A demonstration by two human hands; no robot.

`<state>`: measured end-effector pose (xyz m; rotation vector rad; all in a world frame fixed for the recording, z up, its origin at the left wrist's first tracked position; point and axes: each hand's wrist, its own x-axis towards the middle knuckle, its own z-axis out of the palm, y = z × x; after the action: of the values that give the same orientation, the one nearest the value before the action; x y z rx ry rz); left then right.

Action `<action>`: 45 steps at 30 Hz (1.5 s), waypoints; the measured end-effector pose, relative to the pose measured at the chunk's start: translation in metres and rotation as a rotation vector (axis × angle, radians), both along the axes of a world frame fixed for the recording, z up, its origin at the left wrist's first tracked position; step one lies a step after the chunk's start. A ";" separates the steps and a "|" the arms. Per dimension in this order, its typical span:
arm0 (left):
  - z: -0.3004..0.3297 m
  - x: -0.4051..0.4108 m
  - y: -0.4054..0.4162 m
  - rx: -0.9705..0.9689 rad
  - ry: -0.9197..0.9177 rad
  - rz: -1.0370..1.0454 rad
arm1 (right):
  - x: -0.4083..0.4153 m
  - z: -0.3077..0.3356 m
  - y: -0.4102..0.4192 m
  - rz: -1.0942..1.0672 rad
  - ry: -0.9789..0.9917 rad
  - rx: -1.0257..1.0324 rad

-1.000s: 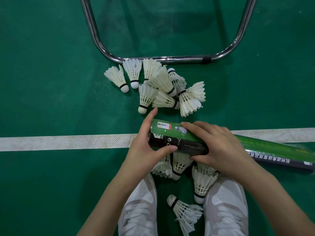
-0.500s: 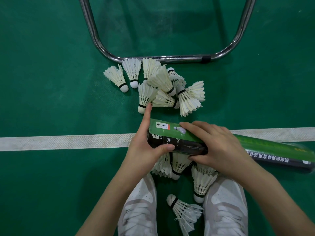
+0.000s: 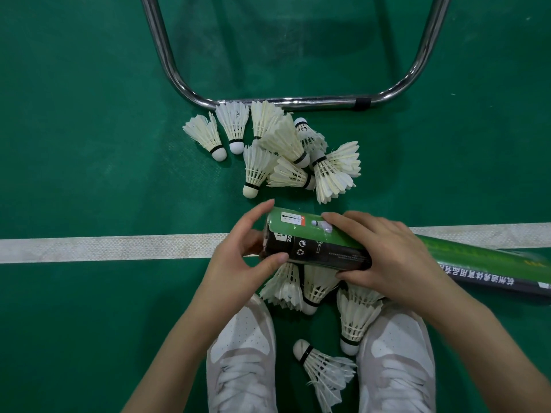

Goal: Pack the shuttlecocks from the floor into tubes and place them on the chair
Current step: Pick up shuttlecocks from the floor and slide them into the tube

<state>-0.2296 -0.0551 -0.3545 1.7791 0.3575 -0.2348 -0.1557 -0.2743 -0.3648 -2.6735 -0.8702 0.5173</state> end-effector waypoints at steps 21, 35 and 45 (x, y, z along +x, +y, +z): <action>-0.008 -0.043 -0.005 0.014 0.203 -0.189 | 0.008 0.006 -0.015 -0.079 0.005 -0.048; -0.020 -0.043 -0.005 0.095 0.179 -0.139 | 0.007 0.006 -0.014 -0.072 0.023 -0.063; -0.028 -0.030 -0.010 0.035 0.148 0.047 | 0.006 0.006 -0.013 -0.063 0.026 -0.056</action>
<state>-0.2599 -0.0649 -0.3829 1.7899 0.5113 -0.3295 -0.1501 -0.2874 -0.3592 -2.7284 -0.7725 0.5685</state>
